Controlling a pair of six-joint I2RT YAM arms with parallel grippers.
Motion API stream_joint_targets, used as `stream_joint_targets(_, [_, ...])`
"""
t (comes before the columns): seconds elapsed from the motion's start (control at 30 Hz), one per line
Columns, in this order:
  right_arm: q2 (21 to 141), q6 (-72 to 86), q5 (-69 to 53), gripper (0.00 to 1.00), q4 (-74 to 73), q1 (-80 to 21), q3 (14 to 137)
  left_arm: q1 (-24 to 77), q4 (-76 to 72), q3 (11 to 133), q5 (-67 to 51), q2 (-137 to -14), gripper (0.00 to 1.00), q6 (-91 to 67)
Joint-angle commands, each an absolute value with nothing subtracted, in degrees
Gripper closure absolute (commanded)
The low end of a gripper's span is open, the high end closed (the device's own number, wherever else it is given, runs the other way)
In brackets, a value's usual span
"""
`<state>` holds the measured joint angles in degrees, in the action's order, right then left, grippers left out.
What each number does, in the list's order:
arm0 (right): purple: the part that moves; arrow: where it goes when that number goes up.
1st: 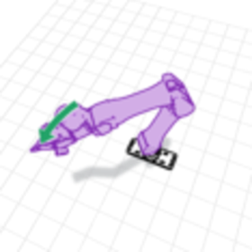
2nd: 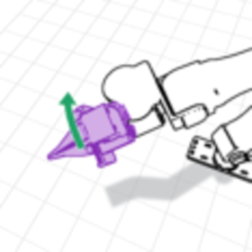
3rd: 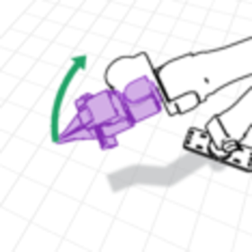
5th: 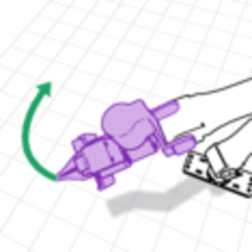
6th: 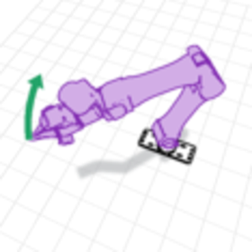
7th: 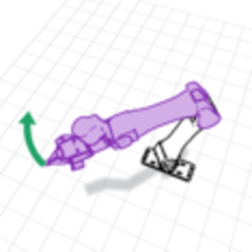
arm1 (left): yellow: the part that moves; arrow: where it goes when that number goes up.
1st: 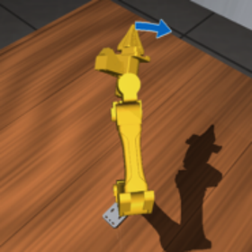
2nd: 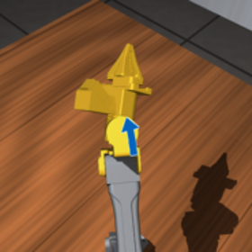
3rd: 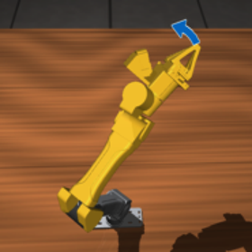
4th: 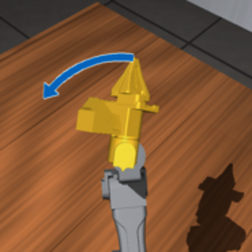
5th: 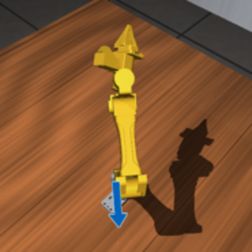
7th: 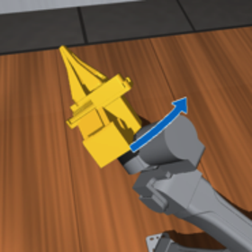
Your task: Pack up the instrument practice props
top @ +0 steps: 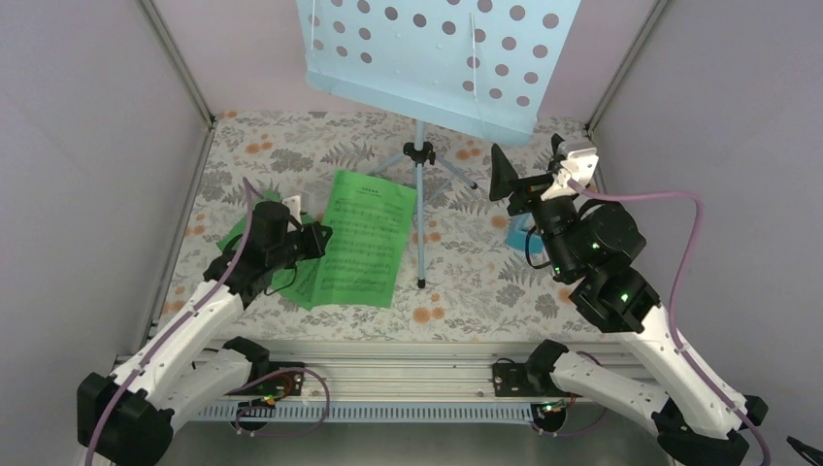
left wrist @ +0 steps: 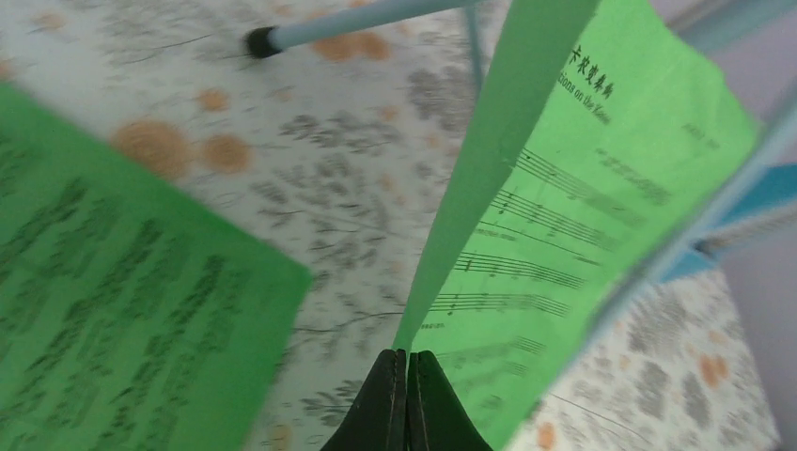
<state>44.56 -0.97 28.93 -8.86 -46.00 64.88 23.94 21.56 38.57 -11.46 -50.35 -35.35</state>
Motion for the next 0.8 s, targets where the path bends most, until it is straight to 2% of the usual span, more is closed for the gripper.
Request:
stream_joint_targets(0.0, [45.01, -0.36, 34.73, 0.0, -6.61, -45.79, 62.54, 20.64, 21.5, 35.51, -5.31, -51.81, 0.98, -37.29])
stream_joint_targets(0.17, [47.11, -0.86, 35.81, 0.0, -7.28, -45.79, 61.43, 15.55, 21.29, 31.03, -2.2, -48.28, 0.98, -39.3])
stream_joint_targets(0.33, [49.45, -0.87, 34.52, 0.0, -7.63, -45.76, 61.08, 9.63, 18.91, 27.87, -5.76, -47.44, 0.98, -40.68])
stream_joint_targets(0.7, [51.97, 0.72, 31.93, 0.0, -8.4, -45.79, 60.6, 5.34, 14.29, 25.03, -6.2, -50.31, 0.97, -41.81])
stream_joint_targets(0.77, [51.96, 1.83, 31.06, 0.01, -8.86, -45.79, 60.39, 5.27, 13.37, 24.34, -6.11, -50.69, 0.89, -42.17])
